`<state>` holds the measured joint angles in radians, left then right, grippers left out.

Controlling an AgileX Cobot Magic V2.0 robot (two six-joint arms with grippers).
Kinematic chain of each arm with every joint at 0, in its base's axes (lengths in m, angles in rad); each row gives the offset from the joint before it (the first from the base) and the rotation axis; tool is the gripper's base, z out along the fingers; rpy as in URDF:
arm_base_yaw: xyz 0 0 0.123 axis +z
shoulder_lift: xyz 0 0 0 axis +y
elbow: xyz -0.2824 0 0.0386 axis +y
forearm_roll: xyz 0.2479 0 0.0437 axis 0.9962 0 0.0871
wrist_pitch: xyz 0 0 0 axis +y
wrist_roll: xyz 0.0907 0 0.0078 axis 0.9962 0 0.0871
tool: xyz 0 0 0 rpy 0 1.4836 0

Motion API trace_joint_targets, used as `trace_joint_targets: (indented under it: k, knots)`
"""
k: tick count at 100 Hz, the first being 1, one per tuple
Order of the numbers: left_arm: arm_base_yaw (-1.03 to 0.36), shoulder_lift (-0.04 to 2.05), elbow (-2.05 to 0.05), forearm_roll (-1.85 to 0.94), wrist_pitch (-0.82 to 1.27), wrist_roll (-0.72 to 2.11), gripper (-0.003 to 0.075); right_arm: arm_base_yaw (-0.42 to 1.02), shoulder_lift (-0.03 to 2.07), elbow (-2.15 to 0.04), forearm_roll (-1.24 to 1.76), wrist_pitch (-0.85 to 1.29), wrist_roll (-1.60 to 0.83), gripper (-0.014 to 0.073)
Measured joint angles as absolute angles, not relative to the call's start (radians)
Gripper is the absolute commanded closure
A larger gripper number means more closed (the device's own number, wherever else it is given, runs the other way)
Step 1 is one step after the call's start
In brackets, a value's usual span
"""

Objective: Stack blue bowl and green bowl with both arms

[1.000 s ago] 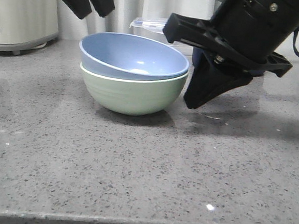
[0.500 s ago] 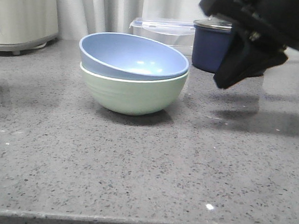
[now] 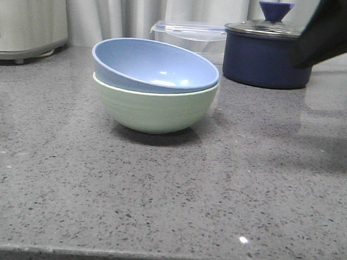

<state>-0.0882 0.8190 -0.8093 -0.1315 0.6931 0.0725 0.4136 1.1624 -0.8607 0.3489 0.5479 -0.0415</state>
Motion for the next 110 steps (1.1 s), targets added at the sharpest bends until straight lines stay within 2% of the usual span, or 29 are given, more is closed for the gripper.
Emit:
trace_joint_targets:
  k: [61, 87, 110]
  knots:
    - [-0.086, 0.439, -0.460, -0.124, 0.490, 0.073, 0.0741, 0.414, 0.665, -0.446, 0.305, 0.365, -0.042, 0.0674]
    - [-0.086, 0.318, -0.373, -0.123, 0.432, 0.076, 0.0741, 0.414, 0.433, -0.365, 0.300, 0.350, -0.042, 0.0674]
    - [-0.086, 0.291, -0.366, -0.122, 0.403, 0.078, 0.0741, 0.414, 0.363, -0.356, 0.292, 0.350, -0.042, 0.0674]
